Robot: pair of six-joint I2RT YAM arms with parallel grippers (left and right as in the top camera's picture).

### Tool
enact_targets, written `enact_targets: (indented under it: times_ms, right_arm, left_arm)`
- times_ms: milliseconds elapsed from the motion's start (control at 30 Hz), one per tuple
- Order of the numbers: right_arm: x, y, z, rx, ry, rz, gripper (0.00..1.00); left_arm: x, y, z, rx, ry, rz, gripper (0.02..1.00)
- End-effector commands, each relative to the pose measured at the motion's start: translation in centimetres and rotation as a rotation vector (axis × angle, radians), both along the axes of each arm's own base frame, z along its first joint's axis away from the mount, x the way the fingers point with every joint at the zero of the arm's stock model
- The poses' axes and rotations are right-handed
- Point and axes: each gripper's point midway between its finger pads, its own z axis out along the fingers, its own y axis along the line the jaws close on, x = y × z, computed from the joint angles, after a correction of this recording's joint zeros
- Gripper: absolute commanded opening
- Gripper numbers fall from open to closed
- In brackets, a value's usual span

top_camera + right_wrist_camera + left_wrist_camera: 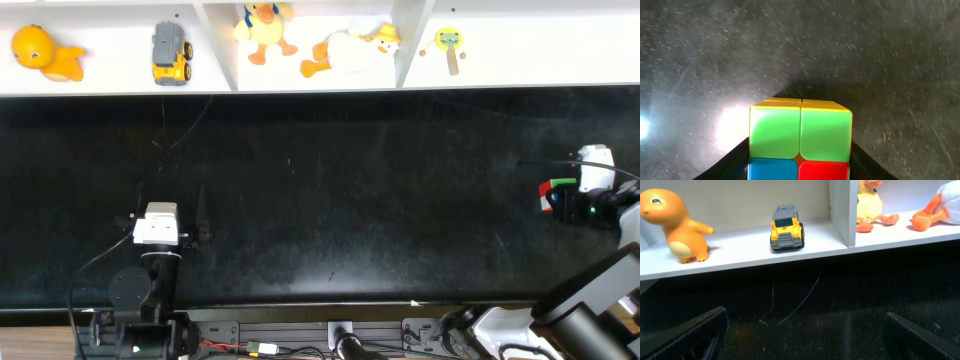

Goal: Store Toys

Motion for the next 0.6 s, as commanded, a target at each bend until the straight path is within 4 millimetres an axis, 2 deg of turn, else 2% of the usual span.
enact_targets:
  times_ms: [33, 200, 367, 467, 600]
  right_arm:
    - [1.6, 1.0, 3.0, -0.044, -0.074, 0.019, 0.297]
    - [5.1, 1.6, 6.7, -0.088, -0.154, 0.05, 0.299]
    - [9.5, 2.3, 11.7, -0.146, -0.264, 0.1, 0.301]
    - [12.1, 2.4, 13.1, -0.148, -0.3, 0.109, 0.299]
    - [15.2, 2.7, 13.8, -0.127, -0.32, 0.113, 0.297]
  left_arm:
    - [-0.1, -0.3, 0.1, -0.008, -0.006, -0.012, 0.998]
    - [-0.1, -0.3, 0.1, -0.008, -0.006, -0.012, 0.998]
    - [-0.1, -0.2, 0.1, -0.008, -0.006, -0.012, 0.998]
    - [-0.1, -0.3, 0.1, -0.008, -0.006, -0.012, 0.998]
    - [-0.1, -0.3, 0.1, -0.008, -0.006, -0.012, 0.998]
